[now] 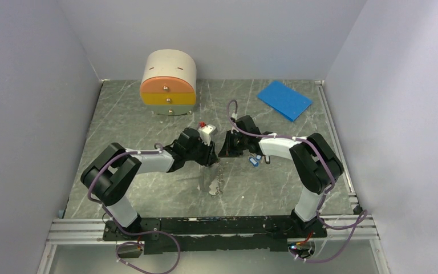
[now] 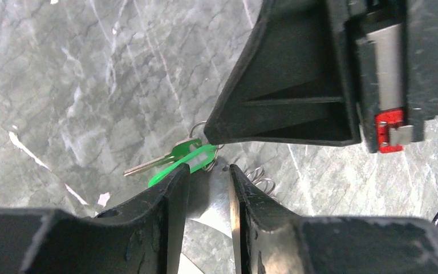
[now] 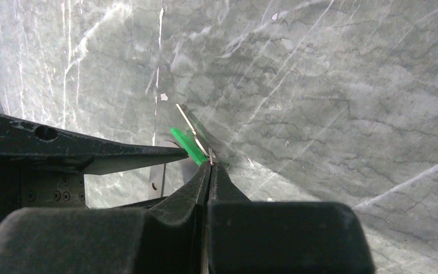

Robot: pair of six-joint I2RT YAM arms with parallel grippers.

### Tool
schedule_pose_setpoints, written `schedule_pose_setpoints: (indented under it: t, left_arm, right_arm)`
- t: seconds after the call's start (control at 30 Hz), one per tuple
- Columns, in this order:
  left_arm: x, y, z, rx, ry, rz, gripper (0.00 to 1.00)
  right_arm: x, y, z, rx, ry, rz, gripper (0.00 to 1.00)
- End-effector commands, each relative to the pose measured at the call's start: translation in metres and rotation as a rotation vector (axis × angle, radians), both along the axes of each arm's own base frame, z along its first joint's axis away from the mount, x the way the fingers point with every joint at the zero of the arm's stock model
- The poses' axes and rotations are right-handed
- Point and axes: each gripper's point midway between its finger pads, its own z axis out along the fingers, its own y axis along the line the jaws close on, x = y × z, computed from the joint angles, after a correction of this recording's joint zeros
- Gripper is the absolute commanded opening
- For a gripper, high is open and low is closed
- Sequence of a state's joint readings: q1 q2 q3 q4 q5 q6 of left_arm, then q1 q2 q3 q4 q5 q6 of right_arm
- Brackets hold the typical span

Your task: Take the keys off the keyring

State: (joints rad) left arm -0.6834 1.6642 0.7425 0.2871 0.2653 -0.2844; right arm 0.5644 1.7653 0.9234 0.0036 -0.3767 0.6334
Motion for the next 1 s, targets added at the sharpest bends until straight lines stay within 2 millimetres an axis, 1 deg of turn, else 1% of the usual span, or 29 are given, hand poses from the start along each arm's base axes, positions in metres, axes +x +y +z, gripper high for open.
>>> schedule_pose_setpoints:
  t: [0.0,0.27,0.67,0.77,0.9,0.93,0.97]
  left_arm:
    - [0.005,-0.016,0.029,-0.073,-0.132,-0.071,0.38]
    - [0.009,-0.017,0.016,-0.023,-0.125,-0.076,0.36]
    - [0.008,-0.022,0.003,-0.009,-0.108,-0.093,0.29]
    - [0.009,-0.020,0.002,-0.003,-0.112,-0.089,0.21]
    - [0.007,-0.017,0.006,-0.006,-0.132,-0.084,0.06]
    - [0.006,-0.016,0.006,-0.009,-0.134,-0.084,0.03]
    - [0.004,-0.017,0.006,-0.015,-0.137,-0.089,0.03]
  right_arm:
    - [0.014,0.008,0.030,0.043,-0.064,-0.016,0.00]
    - [0.014,0.010,0.031,0.049,-0.062,-0.007,0.00]
    - [0.012,0.011,0.031,0.058,-0.057,-0.001,0.00]
    - [0.011,0.013,0.032,0.065,-0.058,0.006,0.00]
    - [0.011,0.012,0.033,0.067,-0.063,0.004,0.00]
    - [0.011,0.012,0.034,0.069,-0.063,0.003,0.00]
    - [0.011,0.011,0.034,0.070,-0.062,0.001,0.00]
